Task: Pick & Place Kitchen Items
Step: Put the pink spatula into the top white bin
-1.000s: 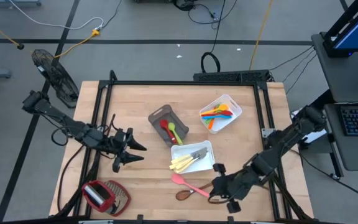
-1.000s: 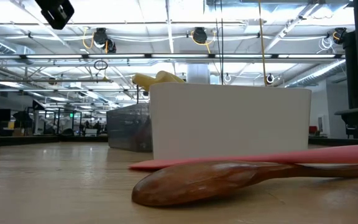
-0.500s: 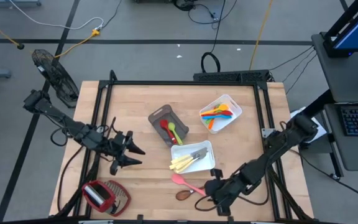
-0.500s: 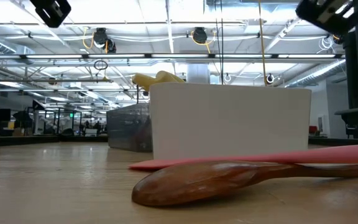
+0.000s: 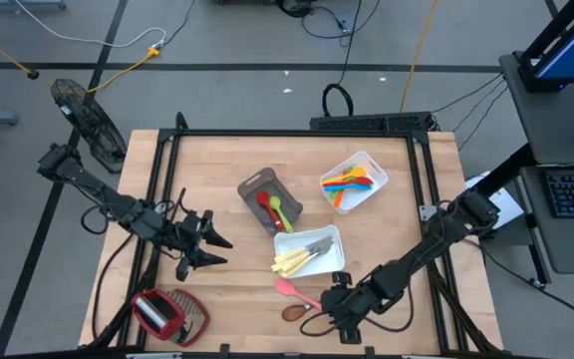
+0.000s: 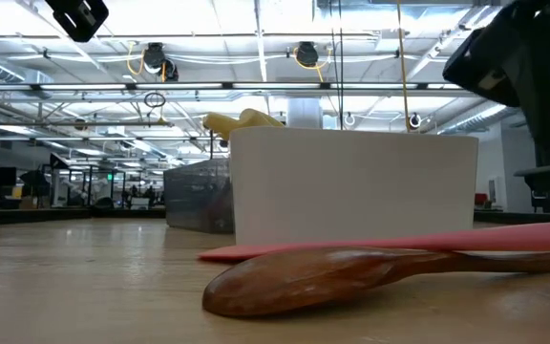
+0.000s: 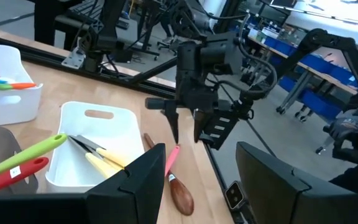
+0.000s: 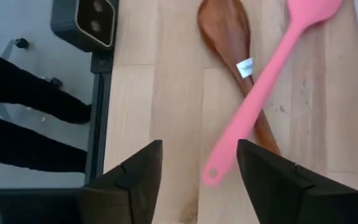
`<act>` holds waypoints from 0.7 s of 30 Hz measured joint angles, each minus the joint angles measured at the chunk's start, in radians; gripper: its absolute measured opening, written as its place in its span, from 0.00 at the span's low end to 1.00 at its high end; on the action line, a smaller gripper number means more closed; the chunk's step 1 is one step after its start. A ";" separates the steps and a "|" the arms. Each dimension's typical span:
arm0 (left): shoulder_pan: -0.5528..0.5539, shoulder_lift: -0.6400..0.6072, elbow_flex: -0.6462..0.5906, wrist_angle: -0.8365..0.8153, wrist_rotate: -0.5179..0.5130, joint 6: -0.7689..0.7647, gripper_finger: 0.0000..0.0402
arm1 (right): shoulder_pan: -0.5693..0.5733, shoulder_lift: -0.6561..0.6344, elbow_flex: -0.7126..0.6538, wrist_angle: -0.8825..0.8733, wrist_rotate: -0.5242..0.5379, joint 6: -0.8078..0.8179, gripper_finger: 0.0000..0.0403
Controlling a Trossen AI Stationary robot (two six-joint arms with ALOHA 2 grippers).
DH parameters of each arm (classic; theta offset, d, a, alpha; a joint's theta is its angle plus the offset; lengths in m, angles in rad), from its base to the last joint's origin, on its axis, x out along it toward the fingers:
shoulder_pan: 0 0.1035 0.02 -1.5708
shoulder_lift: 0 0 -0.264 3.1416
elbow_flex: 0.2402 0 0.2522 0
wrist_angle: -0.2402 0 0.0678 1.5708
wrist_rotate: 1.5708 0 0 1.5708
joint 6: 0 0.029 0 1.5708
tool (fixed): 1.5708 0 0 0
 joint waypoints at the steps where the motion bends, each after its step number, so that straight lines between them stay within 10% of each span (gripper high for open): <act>1: 0.000 0.000 0.000 0.000 0.000 -0.003 0.50 | -0.003 0.006 0.000 0.002 0.001 0.000 0.51; 21: 0.000 0.000 0.000 0.000 -0.001 -0.025 0.50 | -0.045 0.083 0.000 0.065 -0.045 -0.031 0.51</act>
